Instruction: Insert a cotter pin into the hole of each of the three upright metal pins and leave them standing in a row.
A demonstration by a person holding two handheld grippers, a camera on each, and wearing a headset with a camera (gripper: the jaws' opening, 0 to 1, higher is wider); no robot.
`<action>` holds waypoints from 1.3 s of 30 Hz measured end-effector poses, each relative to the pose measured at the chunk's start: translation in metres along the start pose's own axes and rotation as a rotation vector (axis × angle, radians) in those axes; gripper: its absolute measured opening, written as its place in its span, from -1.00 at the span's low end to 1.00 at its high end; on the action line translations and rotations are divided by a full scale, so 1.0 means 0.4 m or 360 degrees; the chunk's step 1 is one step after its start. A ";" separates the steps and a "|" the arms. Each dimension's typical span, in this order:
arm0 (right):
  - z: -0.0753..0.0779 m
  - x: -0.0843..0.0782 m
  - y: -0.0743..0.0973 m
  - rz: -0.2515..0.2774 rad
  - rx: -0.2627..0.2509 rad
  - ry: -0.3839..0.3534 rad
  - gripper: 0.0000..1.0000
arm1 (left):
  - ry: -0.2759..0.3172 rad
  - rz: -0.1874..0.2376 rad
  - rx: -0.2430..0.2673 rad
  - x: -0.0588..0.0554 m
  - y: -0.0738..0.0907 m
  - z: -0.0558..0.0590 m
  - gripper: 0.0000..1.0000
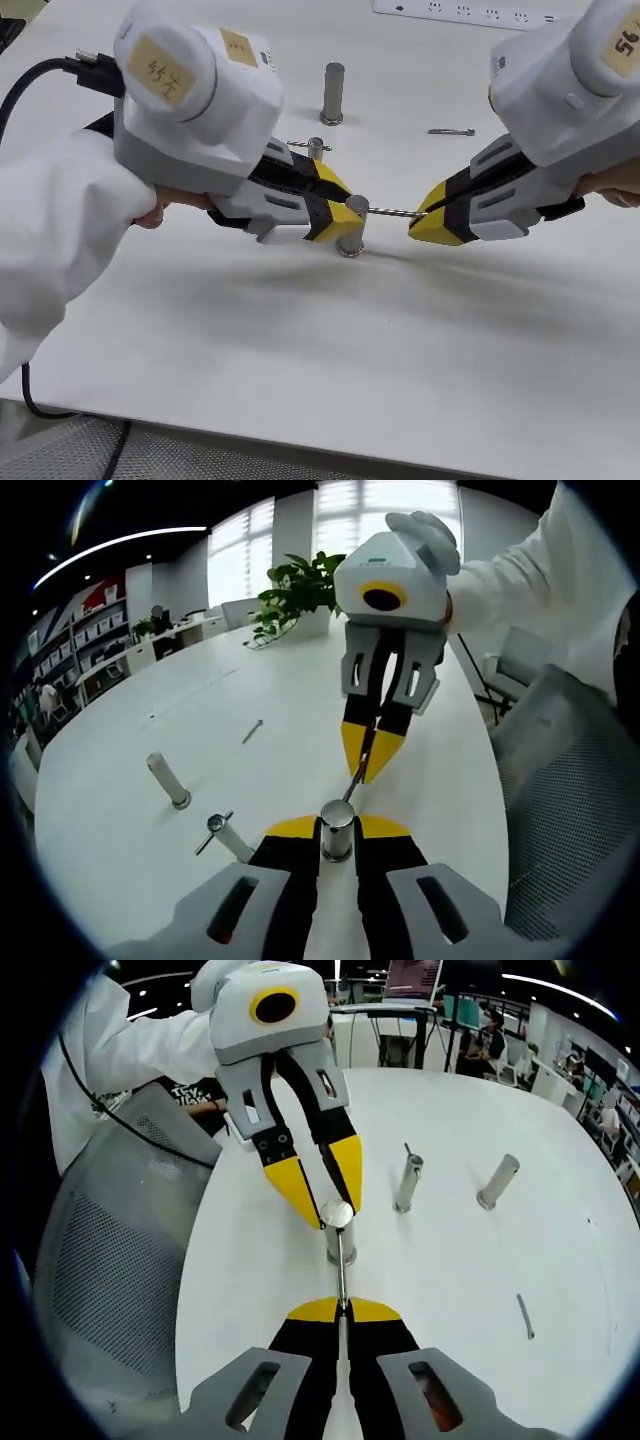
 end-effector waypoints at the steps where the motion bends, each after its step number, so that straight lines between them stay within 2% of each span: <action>1: 0.001 0.000 -0.001 -0.0001 -0.0004 -0.0001 -1.00 | 0.0004 0.0001 0.0000 0.000 0.001 -0.001 -0.80; 8: 0.004 -0.004 -0.005 0.0012 -0.0022 -0.0023 -1.00 | 0.0016 0.0001 0.0015 -0.004 0.001 -0.006 -0.80; 17: 0.011 0.003 -0.007 -0.0004 -0.0049 0.0074 -1.00 | -0.0007 -0.0020 0.0004 -0.010 -0.001 -0.008 -0.80; 26: 0.014 0.003 -0.010 -0.0012 -0.0044 0.0086 -1.00 | -0.0020 -0.0030 0.0004 -0.013 -0.003 -0.009 -0.80; 28: 0.015 0.007 -0.010 0.0016 -0.0042 0.0099 -1.00 | -0.0031 -0.0032 0.0002 -0.014 -0.002 -0.010 -0.80; 30: 0.013 0.010 -0.009 0.0043 -0.0028 0.0059 -1.00 | -0.0032 -0.0032 -0.0003 -0.015 -0.001 -0.010 -0.80; 37: 0.009 0.017 -0.006 0.0063 -0.0013 0.0066 -1.00 | -0.0051 -0.0041 -0.0003 -0.015 -0.002 -0.011 -0.80; 39: -0.004 0.041 -0.010 0.0154 0.0025 0.0014 -1.00 | -0.0049 -0.0035 -0.0004 -0.015 -0.005 -0.011 -0.80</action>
Point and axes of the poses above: the centre of the closed fingertips' face, and the gripper's own axes: y roughly backward along the fingers, z roughly to its right, x roughly out of its top, the point moved 1 cm from there along y, roughly backward along the fingers, and after that the axes turned 8 degrees about z, right-handed, at the moved point
